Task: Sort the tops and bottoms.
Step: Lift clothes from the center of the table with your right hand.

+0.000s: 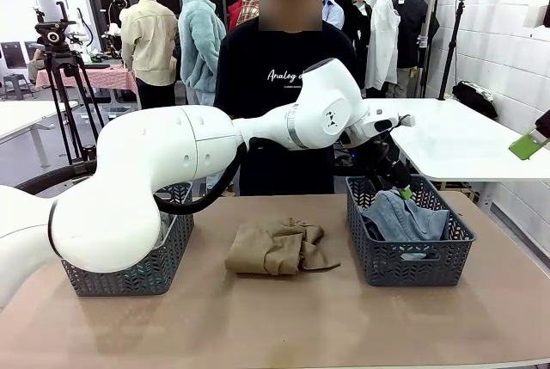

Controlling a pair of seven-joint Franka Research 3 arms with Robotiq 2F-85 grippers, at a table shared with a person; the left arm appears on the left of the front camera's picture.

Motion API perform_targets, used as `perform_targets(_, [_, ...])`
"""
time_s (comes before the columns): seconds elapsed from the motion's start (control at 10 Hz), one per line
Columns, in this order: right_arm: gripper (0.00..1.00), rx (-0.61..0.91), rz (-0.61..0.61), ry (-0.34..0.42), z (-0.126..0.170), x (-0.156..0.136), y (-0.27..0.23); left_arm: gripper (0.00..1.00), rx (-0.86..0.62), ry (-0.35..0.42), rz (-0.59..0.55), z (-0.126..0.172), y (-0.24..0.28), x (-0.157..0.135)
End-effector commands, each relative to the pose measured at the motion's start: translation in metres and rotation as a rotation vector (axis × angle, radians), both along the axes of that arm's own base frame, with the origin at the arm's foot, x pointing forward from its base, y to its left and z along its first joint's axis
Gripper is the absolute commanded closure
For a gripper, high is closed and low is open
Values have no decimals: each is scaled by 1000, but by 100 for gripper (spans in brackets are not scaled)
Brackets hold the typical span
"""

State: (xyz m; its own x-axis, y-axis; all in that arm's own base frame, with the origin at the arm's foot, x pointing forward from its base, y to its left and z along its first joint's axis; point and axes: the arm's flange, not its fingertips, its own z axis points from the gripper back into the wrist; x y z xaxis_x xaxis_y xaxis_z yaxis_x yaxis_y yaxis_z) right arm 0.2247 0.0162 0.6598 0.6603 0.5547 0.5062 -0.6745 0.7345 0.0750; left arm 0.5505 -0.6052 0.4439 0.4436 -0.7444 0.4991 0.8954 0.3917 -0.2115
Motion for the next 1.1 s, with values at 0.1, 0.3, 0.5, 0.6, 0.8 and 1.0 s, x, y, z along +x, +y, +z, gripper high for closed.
perform_targets(0.1, [0,-15,2,10,0,-1,0,0,0,0,-1,2,1,0])
perform_targets(0.3, [0,-15,2,10,0,-1,0,0,0,0,-1,2,1,0])
perform_targets(0.5, [0,-15,2,10,0,-1,0,0,22,-30,38,0,11,-36])
perform_targets(0.6, [0,-15,2,10,0,-1,0,0,87,-77,61,14,22,-71])
perform_targets(0.8, [0,-15,2,10,0,-1,0,0,181,-193,74,53,43,-135])
perform_targets(1.0, [0,-15,2,10,0,-1,0,0,225,-214,180,53,81,-157])
